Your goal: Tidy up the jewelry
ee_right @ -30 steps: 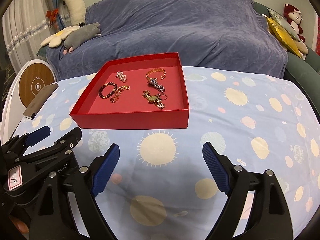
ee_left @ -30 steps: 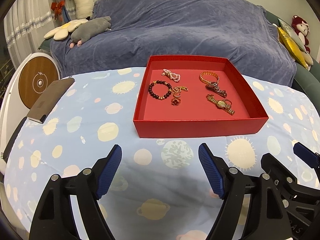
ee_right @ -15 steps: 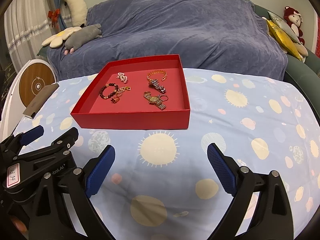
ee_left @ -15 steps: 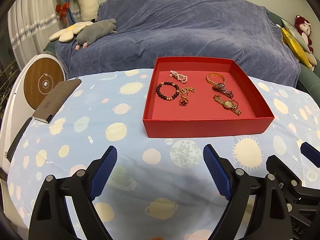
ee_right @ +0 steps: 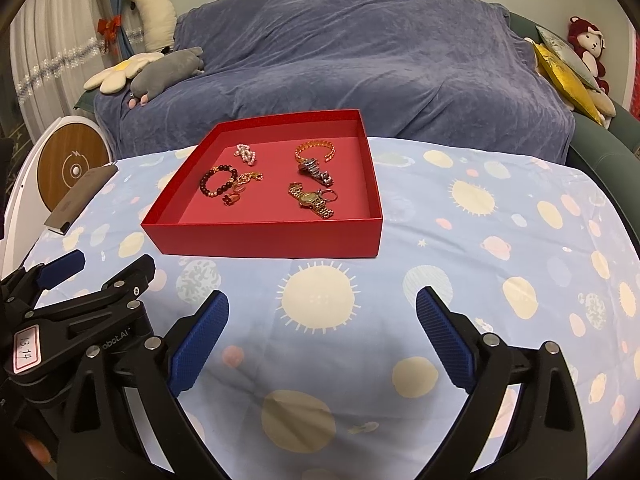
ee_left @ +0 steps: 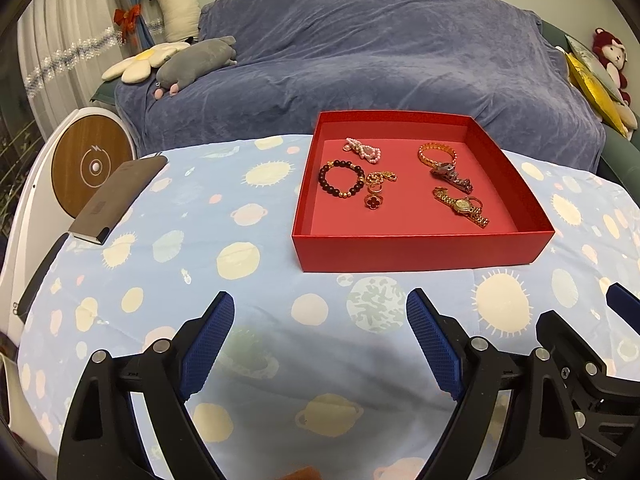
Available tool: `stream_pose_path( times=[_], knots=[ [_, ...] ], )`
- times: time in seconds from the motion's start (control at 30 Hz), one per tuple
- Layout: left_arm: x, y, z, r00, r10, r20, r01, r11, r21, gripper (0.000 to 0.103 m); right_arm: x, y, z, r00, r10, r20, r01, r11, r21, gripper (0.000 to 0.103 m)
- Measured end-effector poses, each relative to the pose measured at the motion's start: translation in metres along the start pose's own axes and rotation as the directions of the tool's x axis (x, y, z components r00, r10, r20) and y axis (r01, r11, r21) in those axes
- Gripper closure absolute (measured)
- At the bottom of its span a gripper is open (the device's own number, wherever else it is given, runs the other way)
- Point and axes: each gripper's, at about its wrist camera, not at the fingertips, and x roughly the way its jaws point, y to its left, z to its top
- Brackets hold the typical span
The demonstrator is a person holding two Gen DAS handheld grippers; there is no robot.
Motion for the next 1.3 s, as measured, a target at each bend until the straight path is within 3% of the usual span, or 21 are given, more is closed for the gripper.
stream_pose_path(
  times=[1.3],
  knots=[
    [0.0018, 0.0014, -0.0002, 1.0, -0.004, -0.009, 0.004, 1.0, -0.013, 0.018, -0.0015, 0.0015, 0.0002, 1.0, 0.0, 0.001, 0.0, 1.0, 0.004, 0.011]
  ],
)
